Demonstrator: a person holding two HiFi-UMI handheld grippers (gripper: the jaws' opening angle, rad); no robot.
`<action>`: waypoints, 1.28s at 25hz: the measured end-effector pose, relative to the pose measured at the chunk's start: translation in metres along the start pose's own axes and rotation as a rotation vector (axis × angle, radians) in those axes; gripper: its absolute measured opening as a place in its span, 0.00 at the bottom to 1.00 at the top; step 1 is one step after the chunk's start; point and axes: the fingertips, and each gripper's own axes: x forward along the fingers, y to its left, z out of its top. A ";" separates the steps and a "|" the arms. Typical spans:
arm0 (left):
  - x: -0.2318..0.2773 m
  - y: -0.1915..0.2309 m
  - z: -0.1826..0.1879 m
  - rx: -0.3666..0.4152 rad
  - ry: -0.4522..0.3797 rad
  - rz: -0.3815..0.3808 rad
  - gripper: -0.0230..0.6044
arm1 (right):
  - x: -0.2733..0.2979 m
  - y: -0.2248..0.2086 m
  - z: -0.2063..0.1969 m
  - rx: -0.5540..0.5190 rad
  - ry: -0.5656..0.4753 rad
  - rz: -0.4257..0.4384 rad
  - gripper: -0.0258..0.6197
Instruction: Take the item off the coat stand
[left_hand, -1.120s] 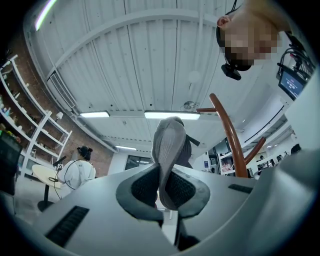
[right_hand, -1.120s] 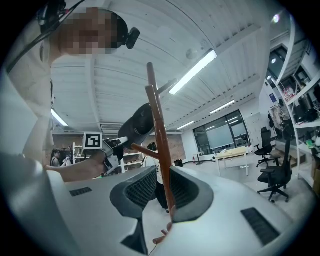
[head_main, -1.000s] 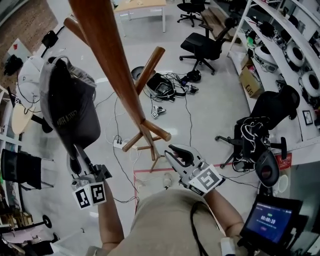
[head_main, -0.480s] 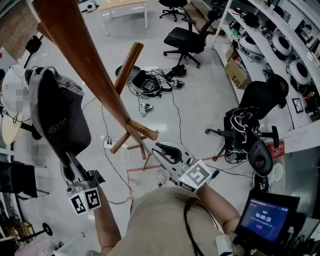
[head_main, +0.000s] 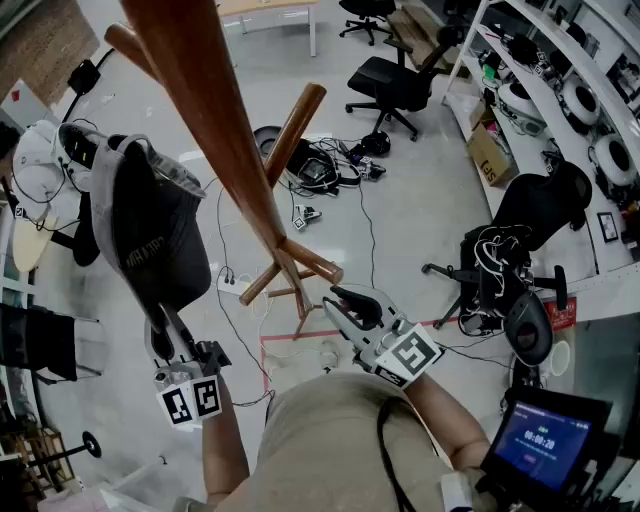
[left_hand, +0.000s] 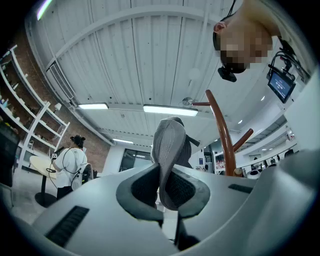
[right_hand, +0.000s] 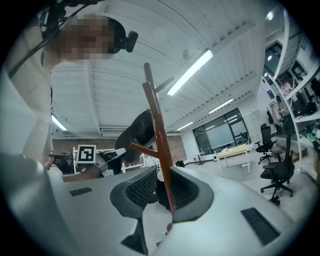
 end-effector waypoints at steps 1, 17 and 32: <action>-0.002 0.000 -0.002 -0.002 0.003 0.001 0.09 | -0.001 0.001 -0.001 0.006 0.002 0.006 0.15; -0.044 0.004 -0.027 -0.014 0.055 0.026 0.09 | -0.001 0.015 -0.018 -0.032 0.106 0.036 0.07; -0.062 -0.010 -0.049 -0.038 0.127 -0.029 0.09 | 0.005 0.023 -0.031 -0.002 0.138 0.079 0.07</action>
